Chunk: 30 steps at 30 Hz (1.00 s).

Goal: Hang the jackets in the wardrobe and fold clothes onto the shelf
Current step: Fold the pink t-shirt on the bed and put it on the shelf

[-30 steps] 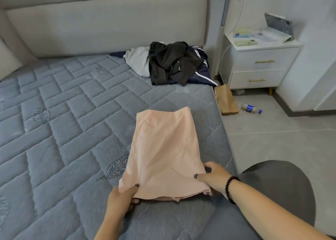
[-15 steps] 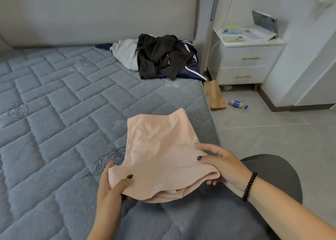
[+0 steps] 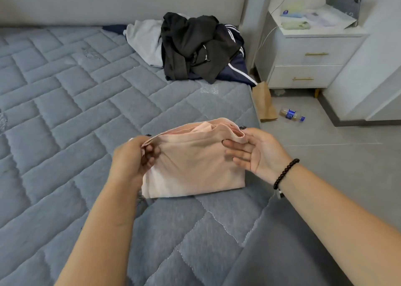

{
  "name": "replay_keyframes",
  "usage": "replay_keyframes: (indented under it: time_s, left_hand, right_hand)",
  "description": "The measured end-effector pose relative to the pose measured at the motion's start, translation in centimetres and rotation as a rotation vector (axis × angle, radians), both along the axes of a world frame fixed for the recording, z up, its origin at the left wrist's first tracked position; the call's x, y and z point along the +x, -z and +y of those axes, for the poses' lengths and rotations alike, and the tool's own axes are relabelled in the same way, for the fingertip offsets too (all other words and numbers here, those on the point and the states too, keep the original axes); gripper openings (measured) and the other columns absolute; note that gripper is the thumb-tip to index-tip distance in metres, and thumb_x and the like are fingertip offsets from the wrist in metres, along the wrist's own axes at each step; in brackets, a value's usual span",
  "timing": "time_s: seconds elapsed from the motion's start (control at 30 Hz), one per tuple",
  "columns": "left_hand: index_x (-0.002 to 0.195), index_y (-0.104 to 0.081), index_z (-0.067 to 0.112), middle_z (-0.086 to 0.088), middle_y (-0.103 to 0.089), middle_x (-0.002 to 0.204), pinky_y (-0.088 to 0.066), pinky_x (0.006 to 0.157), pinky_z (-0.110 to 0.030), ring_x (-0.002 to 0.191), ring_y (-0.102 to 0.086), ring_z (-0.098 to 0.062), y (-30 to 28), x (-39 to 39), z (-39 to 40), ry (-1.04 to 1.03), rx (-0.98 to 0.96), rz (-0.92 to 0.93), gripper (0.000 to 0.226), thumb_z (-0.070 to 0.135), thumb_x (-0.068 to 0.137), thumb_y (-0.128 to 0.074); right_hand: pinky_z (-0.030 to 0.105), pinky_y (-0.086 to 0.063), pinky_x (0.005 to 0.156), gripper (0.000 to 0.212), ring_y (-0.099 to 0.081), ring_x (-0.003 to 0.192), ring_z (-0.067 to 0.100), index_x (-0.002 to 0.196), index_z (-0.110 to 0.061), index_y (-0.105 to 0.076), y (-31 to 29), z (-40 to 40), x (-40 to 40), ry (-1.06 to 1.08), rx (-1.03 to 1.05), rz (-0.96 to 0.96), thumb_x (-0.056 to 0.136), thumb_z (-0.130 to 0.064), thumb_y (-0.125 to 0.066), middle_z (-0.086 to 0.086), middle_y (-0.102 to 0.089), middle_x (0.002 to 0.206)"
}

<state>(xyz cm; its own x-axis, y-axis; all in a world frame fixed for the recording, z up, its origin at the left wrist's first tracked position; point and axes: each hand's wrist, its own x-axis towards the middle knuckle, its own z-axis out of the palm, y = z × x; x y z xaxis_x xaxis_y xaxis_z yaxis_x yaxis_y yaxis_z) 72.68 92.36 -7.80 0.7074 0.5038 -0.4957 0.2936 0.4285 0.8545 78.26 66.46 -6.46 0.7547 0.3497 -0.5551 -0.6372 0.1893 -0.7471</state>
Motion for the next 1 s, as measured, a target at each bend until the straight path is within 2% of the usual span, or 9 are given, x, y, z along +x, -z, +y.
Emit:
replay_keyframes:
  time_s: [0.07,0.13,0.2,0.27,0.43,0.53,0.6,0.87,1.0]
  left_hand:
    - [0.071,-0.064,0.012,0.005,-0.060,0.053,-0.042,0.041,-0.013,0.051,-0.065,-0.007,0.7,3.0,0.7,0.017,0.002,0.032,0.013,0.011,0.083,-0.058]
    - [0.094,-0.067,0.008,0.003,-0.071,0.069,-0.046,0.047,-0.017,0.061,-0.068,-0.007,1.8,4.5,0.8,0.010,0.045,0.067,0.019,0.021,0.088,-0.055]
    - [0.126,-0.053,0.006,0.001,-0.071,0.086,-0.047,0.057,-0.022,0.070,-0.065,-0.010,3.6,4.4,0.6,-0.027,0.202,0.136,0.043,0.028,0.089,-0.056]
    - [0.142,-0.033,0.015,0.006,-0.064,0.098,-0.042,0.065,-0.019,0.082,-0.060,-0.006,5.6,2.5,-0.3,-0.089,0.433,0.180,0.060,0.028,0.089,-0.059]
    - [0.107,-0.054,0.019,0.007,-0.059,0.095,-0.038,0.067,-0.015,0.083,-0.058,-0.006,10.5,-4.5,-3.1,-0.192,0.696,0.155,0.018,0.027,0.092,-0.060]
    - [0.092,-0.056,0.027,0.011,-0.060,0.087,-0.037,0.064,-0.013,0.079,-0.056,0.001,10.9,-6.1,-3.9,-0.169,0.740,0.171,0.002,0.027,0.094,-0.057]
    - [0.084,-0.054,0.028,0.011,-0.058,0.081,-0.038,0.061,-0.010,0.072,-0.054,0.006,10.3,-5.7,-3.9,-0.160,0.753,0.171,0.010,0.027,0.094,-0.057]
    - [0.093,-0.041,0.017,0.006,-0.052,0.072,-0.034,0.055,-0.014,0.065,-0.052,0.006,8.0,-5.9,-3.9,-0.251,0.841,0.127,0.011,0.023,0.101,-0.046]
    - [0.095,-0.042,0.014,-0.001,-0.055,0.080,-0.030,0.060,-0.032,0.077,-0.053,-0.024,9.0,-7.9,-3.5,-0.099,0.829,0.297,0.012,0.023,0.099,-0.049]
  right_hand:
    - [0.027,-0.056,0.062,0.028,-0.070,0.080,0.020,0.102,-0.009,-0.067,1.2,1.0,2.3,0.037,-0.020,0.024,0.089,-0.030,-0.054,0.010,-0.073,0.103]
    - [0.030,-0.056,0.062,0.022,-0.069,0.079,0.022,0.100,-0.009,-0.065,2.6,1.8,3.9,0.067,-0.059,0.033,0.089,-0.027,-0.056,0.009,-0.071,0.103]
    - [0.029,-0.057,0.058,0.013,-0.069,0.077,0.021,0.101,-0.011,-0.061,4.5,2.3,4.7,0.099,-0.135,0.035,0.091,-0.019,-0.058,0.009,-0.068,0.101]
    - [0.026,-0.056,0.054,0.020,-0.069,0.073,0.018,0.110,-0.010,-0.057,6.6,2.4,4.1,0.206,-0.183,0.015,0.090,-0.007,-0.059,0.009,-0.068,0.096]
    - [0.017,-0.049,0.047,0.027,-0.059,0.058,0.013,0.110,-0.004,-0.060,10.2,1.2,1.4,0.516,-0.429,-0.085,0.084,0.004,-0.060,0.010,-0.064,0.076]
    - [0.012,-0.045,0.058,0.014,-0.057,0.070,0.002,0.098,-0.014,-0.064,10.4,1.2,0.4,0.321,-0.687,-0.245,0.085,-0.017,-0.067,-0.003,-0.065,0.084]
    - [0.012,-0.037,0.055,0.015,-0.053,0.070,-0.003,0.096,-0.021,-0.059,10.2,1.4,-0.3,0.159,-0.781,-0.330,0.086,-0.029,-0.066,-0.010,-0.060,0.080]
    - [0.012,-0.036,0.057,0.014,-0.052,0.068,0.004,0.101,-0.027,-0.051,10.0,0.9,-0.8,0.079,-0.788,-0.529,0.091,-0.022,-0.060,-0.008,-0.057,0.072]
    - [0.022,-0.042,0.063,0.015,-0.053,0.071,0.012,0.106,-0.021,-0.053,9.9,0.8,-1.3,-0.007,-0.886,-0.559,0.092,-0.022,-0.058,-0.004,-0.056,0.074]
